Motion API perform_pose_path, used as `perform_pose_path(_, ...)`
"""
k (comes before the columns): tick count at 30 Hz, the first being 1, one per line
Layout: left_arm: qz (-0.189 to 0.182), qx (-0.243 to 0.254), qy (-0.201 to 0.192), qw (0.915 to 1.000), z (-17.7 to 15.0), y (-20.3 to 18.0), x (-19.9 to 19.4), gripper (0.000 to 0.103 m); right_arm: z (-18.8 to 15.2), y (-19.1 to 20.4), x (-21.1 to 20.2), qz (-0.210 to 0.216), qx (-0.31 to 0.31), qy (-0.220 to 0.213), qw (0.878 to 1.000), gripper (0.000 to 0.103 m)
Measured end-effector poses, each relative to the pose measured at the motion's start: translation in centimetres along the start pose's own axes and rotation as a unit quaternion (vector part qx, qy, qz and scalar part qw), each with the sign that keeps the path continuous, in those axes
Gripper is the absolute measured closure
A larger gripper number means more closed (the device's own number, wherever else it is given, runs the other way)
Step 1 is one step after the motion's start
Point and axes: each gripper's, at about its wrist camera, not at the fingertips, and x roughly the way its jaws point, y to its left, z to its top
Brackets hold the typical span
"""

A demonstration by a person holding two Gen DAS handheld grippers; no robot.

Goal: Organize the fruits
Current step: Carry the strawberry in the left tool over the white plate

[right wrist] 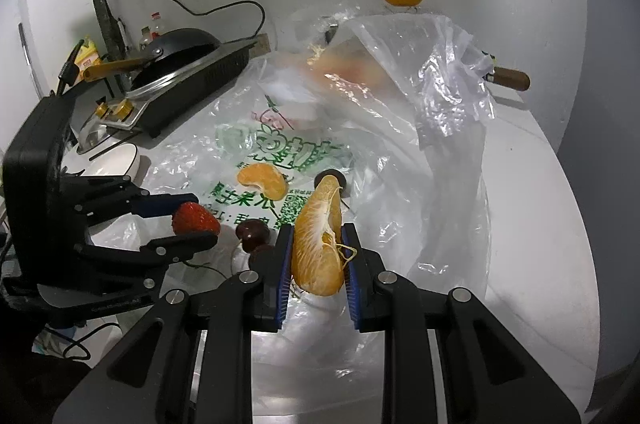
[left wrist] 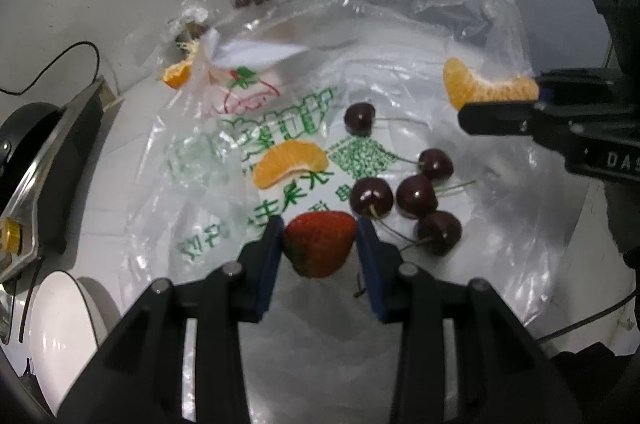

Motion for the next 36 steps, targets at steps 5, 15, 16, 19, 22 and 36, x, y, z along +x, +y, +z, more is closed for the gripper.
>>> perform_pose_path(5,0.002,-0.005,-0.017,0.9998,0.0,0.2,-1.7,0.065,0.5,1.4,-0.5,0.001,-0.011,-0.007,1.000,0.078)
perform_pose_path(15,0.008,-0.019,-0.053,0.9984,-0.6,1.7,-5.6,0.065,1.5,4.6,-1.0,0.006,-0.038,-0.014,0.999,0.078)
perform_pose_path(16,0.009,-0.022,-0.057,0.9981,-0.7,2.0,-6.0,0.065,1.6,5.0,-1.0,0.007,-0.041,-0.014,0.999,0.078)
perform_pose_path(19,0.012,-0.031,-0.064,0.9974,-1.3,2.7,-7.0,0.065,2.0,6.2,-0.8,0.010,-0.049,-0.014,0.999,0.078)
perform_pose_path(22,0.015,-0.038,-0.070,0.9967,-1.8,3.6,-7.7,0.065,2.2,7.2,-0.7,0.013,-0.057,-0.014,0.998,0.078)
perform_pose_path(36,0.036,-0.078,-0.090,0.9922,-5.0,7.8,-10.9,0.065,3.5,12.6,0.5,0.030,-0.093,-0.010,0.995,0.078)
